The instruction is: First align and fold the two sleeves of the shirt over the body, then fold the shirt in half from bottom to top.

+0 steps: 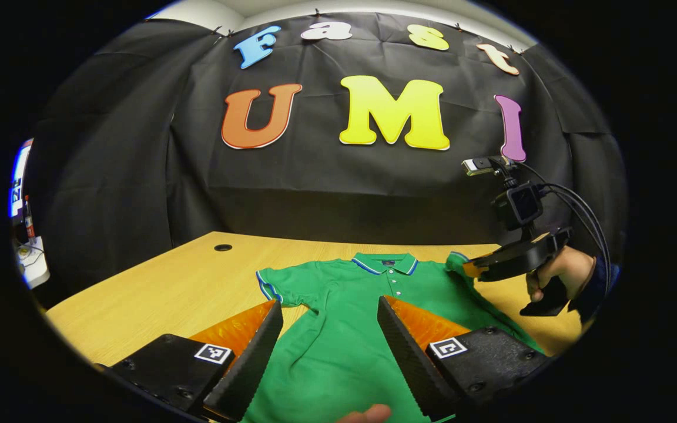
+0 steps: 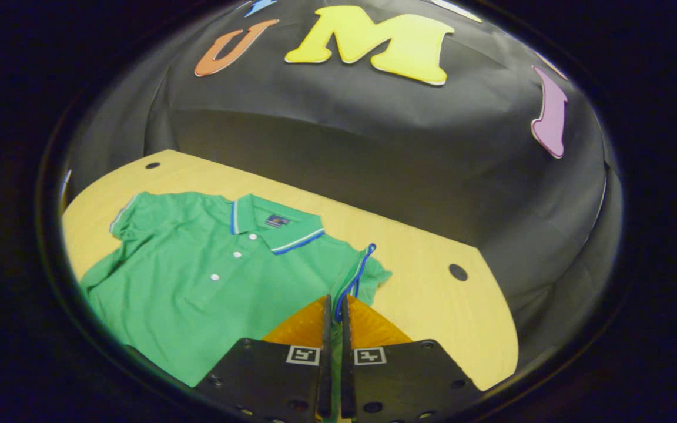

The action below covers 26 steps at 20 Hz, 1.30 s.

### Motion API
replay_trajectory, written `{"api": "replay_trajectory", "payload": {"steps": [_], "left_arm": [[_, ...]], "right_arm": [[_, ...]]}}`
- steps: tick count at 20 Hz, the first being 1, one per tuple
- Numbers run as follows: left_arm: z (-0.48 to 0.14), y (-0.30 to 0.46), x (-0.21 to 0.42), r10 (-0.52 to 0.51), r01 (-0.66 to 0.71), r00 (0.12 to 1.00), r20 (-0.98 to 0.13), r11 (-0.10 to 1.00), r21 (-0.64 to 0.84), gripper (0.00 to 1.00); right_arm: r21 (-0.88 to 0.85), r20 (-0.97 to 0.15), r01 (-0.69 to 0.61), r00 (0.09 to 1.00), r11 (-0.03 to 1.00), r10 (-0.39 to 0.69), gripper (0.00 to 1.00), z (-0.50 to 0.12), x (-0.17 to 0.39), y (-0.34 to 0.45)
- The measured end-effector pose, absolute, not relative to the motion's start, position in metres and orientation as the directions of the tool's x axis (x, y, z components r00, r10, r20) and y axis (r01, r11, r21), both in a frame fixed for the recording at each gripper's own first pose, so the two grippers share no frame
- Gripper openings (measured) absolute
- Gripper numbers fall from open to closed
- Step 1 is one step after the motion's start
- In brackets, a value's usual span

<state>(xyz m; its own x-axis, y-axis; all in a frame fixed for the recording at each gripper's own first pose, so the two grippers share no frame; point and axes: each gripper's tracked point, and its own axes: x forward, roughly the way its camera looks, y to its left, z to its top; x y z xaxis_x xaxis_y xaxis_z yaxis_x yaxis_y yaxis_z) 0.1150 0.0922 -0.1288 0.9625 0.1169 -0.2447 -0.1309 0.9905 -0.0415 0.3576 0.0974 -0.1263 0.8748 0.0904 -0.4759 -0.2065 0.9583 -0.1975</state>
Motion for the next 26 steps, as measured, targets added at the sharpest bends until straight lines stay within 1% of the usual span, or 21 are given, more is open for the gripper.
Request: {"api": "replay_trajectory", "payload": {"steps": [2,3,4,5,6,7,8,10,11,12,15,18,20,21,22,25,26], "left_arm": [[-0.131,0.092,0.114,0.116,-0.131,0.959,-0.257,0.991,-0.042,1.0],[-0.131,0.096,0.114,0.125,-0.139,0.959,-0.256,0.99,-0.037,1.0],[-0.132,0.1,0.113,0.132,-0.145,0.957,-0.257,0.989,-0.032,1.0],[-0.133,0.104,0.114,0.136,-0.149,0.956,-0.261,0.988,-0.029,1.0],[-0.135,0.107,0.114,0.142,-0.154,0.953,-0.266,0.988,-0.023,1.0],[-0.135,0.111,0.116,0.155,-0.164,0.951,-0.269,0.986,-0.013,1.0],[-0.134,0.119,0.119,0.173,-0.181,0.947,-0.271,0.984,-0.003,1.0],[-0.136,0.135,0.124,0.202,-0.213,0.936,-0.288,0.977,-0.006,1.0],[-0.136,0.14,0.129,0.206,-0.223,0.931,-0.3,0.975,-0.022,1.0],[-0.135,0.143,0.133,0.207,-0.229,0.929,-0.307,0.973,-0.036,1.0],[-0.121,0.158,0.153,0.222,-0.24,0.925,-0.308,0.971,-0.022,1.0],[-0.103,0.178,0.174,0.242,-0.259,0.923,-0.3,0.966,-0.016,1.0],[-0.091,0.189,0.189,0.251,-0.277,0.919,-0.304,0.96,-0.046,1.0],[-0.086,0.194,0.197,0.252,-0.285,0.916,-0.313,0.956,-0.063,1.0],[-0.08,0.197,0.205,0.251,-0.287,0.915,-0.317,0.955,-0.073,1.0],[-0.073,0.217,0.235,0.263,-0.292,0.903,-0.341,0.956,-0.037,1.0],[-0.081,0.222,0.242,0.268,-0.296,0.886,-0.38,0.955,-0.016,1.0]], "right_arm": [[-0.184,-0.478,-0.219,0.872,0.958,0.107,0.06,-0.132,0.358,0.111],[-0.154,-0.482,-0.246,0.864,0.957,0.144,0.11,-0.136,0.354,0.123],[-0.132,-0.483,-0.271,0.857,0.954,0.177,0.17,-0.136,0.35,0.132],[-0.128,-0.478,-0.28,0.858,0.951,0.189,0.32,-0.136,0.347,0.135],[-0.14,-0.46,-0.28,0.868,0.95,0.188,0.32,-0.132,0.345,0.135],[-0.145,-0.447,-0.285,0.873,0.947,0.195,0.55,-0.13,0.341,0.136],[-0.15,-0.433,-0.285,0.88,0.947,0.197,0.75,-0.126,0.335,0.136],[-0.157,-0.398,-0.278,0.896,0.948,0.197,0.95,-0.116,0.324,0.133],[-0.149,-0.379,-0.268,0.904,0.952,0.195,0.98,-0.109,0.317,0.13],[-0.131,-0.36,-0.257,0.912,0.957,0.196,0.96,-0.1,0.31,0.128],[-0.066,-0.288,-0.225,0.937,0.972,0.197,0.96,-0.069,0.285,0.116],[-0.042,-0.218,-0.166,0.964,0.985,0.153,0.96,-0.037,0.257,0.091],[-0.007,-0.202,-0.108,0.974,0.994,0.105,0.95,-0.025,0.237,0.072],[0.007,-0.204,-0.094,0.974,0.996,0.093,0.95,-0.02,0.226,0.064],[0.016,-0.198,-0.097,0.975,0.995,0.098,0.97,-0.015,0.216,0.059],[0.025,-0.163,-0.076,0.983,0.997,0.079,0.96,-0.008,0.189,0.041],[0.032,-0.154,-0.069,0.985,0.997,0.073,0.97,-0.007,0.18,0.035]]}}
